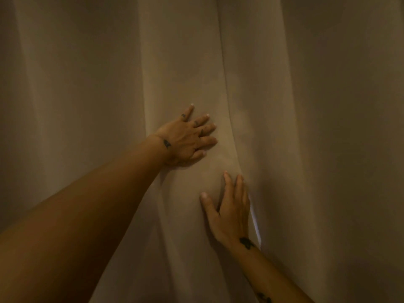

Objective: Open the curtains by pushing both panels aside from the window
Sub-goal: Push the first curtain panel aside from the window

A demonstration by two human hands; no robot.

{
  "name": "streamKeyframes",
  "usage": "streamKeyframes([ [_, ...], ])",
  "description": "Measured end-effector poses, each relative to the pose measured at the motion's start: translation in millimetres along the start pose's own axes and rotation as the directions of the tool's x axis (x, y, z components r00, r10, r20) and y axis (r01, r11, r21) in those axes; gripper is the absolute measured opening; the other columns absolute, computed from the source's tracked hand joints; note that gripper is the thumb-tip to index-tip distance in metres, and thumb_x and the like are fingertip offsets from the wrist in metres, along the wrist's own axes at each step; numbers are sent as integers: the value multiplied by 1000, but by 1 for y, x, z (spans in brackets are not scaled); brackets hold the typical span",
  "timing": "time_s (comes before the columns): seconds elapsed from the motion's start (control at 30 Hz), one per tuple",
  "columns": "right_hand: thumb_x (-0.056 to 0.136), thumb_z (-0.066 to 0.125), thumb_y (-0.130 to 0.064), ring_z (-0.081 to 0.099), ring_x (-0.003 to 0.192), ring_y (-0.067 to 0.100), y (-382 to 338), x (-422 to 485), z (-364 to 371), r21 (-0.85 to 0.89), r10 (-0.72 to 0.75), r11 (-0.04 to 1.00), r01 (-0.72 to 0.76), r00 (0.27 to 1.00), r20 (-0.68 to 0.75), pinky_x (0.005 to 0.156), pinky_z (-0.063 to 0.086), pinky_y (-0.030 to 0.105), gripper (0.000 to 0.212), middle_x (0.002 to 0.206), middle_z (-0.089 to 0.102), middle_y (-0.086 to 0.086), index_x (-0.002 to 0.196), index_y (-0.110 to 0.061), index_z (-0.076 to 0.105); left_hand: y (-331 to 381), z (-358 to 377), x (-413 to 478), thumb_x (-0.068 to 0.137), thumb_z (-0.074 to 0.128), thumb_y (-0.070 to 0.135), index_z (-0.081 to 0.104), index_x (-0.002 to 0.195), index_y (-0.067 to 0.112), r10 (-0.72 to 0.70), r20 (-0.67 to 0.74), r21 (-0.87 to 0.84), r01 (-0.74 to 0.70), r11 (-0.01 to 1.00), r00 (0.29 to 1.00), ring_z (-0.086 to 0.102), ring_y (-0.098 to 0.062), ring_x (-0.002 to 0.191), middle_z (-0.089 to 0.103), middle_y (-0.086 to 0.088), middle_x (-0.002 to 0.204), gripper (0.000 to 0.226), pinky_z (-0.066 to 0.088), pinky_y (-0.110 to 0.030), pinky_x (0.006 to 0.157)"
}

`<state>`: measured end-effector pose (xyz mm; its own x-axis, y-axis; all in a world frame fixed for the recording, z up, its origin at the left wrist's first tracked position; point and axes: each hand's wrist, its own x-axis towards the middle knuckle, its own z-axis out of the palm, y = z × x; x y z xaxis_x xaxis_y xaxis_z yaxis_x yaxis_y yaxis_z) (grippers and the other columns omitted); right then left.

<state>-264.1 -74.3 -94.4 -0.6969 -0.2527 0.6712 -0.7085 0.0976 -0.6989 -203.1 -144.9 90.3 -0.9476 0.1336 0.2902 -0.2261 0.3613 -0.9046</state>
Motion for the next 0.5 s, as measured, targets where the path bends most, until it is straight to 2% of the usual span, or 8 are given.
streamKeyframes([
  [0.2, 84, 47, -56, -1, 146, 24, -3, 12, 19, 56, 73, 996, -74, 997, 25, 117, 6, 46, 77, 159, 2, 9, 145, -29, 9, -11, 25, -15, 96, 19, 48, 19, 145, 33, -13, 9, 17, 13, 1000, 1000, 4, -27, 147, 9, -5, 160, 52, -4, -57, 115],
  [0.27, 84, 47, -55, 4, 146, 24, -6, 13, 27, 52, 62, 997, -64, 998, 30, 117, 10, 46, 76, 159, 6, 7, 145, -30, 10, -14, 32, -18, 95, 20, 49, 21, 145, 34, -25, -11, 7, 25, 1000, 1000, 5, -26, 147, 10, -4, 160, 52, -4, -57, 115],
  [0.4, 78, 47, -60, 20, 142, 27, -12, 16, 40, 67, 35, 997, -36, 999, 21, 113, 27, 50, 81, 157, 17, 7, 145, -28, 16, -19, 38, -23, 94, 21, 53, 25, 144, 33, -52, -21, 2, 52, 999, 998, 5, -25, 147, 11, -3, 160, 54, -5, -60, 114],
  [0.5, 81, 51, -56, 19, 142, 30, -17, 18, 48, 42, 19, 999, -21, 998, 62, 113, 28, 51, 80, 157, 14, 9, 146, -27, 13, -25, 42, -28, 92, 20, 56, 25, 143, 35, -83, -13, 43, 83, 996, 996, 6, -25, 147, 11, -2, 160, 56, -7, -66, 110],
])
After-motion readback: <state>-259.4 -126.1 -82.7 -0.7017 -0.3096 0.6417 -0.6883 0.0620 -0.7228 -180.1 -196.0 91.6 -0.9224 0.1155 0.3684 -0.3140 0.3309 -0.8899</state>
